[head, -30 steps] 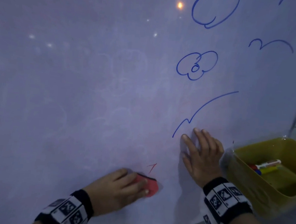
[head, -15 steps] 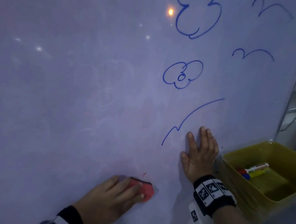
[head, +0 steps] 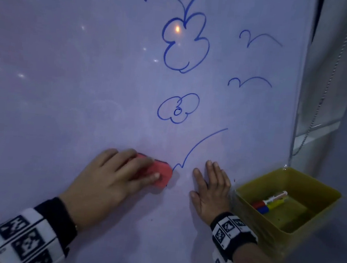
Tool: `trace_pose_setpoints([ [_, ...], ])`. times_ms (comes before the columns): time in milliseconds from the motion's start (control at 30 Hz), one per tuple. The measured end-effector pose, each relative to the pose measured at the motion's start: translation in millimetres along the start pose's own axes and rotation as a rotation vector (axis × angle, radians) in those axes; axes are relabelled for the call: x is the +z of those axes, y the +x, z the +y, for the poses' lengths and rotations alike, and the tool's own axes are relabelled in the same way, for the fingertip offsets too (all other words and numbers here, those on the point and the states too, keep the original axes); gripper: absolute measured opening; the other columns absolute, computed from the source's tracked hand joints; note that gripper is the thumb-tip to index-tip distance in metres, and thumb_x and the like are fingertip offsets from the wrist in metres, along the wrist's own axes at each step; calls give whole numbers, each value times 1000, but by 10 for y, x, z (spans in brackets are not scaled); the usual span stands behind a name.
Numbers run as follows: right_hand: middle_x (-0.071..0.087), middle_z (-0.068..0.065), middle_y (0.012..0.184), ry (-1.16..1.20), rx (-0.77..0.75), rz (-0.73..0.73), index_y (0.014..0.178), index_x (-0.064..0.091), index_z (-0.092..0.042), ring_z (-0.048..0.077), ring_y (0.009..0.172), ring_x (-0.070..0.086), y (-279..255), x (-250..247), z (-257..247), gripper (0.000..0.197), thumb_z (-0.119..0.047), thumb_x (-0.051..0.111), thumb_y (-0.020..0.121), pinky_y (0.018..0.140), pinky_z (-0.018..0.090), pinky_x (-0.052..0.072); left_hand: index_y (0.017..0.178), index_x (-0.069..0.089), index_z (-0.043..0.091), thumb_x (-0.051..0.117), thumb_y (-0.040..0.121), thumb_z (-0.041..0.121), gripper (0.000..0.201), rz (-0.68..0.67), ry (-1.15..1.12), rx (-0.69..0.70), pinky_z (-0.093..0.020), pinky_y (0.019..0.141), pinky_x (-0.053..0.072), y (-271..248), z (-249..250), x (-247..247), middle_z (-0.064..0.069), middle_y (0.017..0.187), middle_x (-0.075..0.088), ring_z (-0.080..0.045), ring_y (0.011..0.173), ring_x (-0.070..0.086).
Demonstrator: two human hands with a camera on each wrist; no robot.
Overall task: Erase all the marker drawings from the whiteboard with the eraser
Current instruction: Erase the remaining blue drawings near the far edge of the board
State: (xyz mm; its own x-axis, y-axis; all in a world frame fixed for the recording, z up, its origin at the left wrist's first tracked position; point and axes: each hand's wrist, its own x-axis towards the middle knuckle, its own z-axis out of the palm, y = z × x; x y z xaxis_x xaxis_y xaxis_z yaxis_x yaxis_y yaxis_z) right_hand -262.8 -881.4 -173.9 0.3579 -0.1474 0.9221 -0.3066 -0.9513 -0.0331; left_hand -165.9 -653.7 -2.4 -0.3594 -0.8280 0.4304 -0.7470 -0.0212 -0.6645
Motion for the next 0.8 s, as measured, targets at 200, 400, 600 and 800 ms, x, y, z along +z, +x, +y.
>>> trace_pose_setpoints([
  [200, -9, 6, 157, 0, 14, -23, 150, -2, -23, 22, 144, -3, -17, -14, 4, 54, -41, 9, 100, 112, 40, 7, 94, 68, 23, 39, 84, 15, 32, -135, 27, 251, -35, 76, 34, 228, 118, 6, -2, 93, 65, -25, 86, 54],
  [400, -9, 7, 157, 1, 9, -44, 150, -2, -23, 23, 144, -3, -19, -26, 6, 54, -41, 10, 100, 112, 41, 7, 84, 70, 20, 46, 81, 14, 25, -59, 67, 168, -34, 69, 33, 492, 182, 68, -7, 91, 53, -25, 78, 44],
  [600, -10, 7, 156, -15, -15, -52, 150, -3, -23, 23, 144, -5, -3, -14, 50, 55, -41, 9, 100, 114, 39, 2, 86, 69, 28, 40, 91, 19, 31, -180, -25, 225, -32, 70, 34, 151, 263, 131, 3, 84, 61, -21, 75, 53],
  [800, -10, 6, 156, 0, -39, -22, 150, -1, -22, 22, 144, -5, -39, -10, 62, 55, -41, 12, 100, 114, 40, 3, 92, 72, 22, 37, 93, 15, 35, -28, -56, 16, -35, 73, 35, 117, 356, 164, -3, 91, 66, -24, 82, 47],
])
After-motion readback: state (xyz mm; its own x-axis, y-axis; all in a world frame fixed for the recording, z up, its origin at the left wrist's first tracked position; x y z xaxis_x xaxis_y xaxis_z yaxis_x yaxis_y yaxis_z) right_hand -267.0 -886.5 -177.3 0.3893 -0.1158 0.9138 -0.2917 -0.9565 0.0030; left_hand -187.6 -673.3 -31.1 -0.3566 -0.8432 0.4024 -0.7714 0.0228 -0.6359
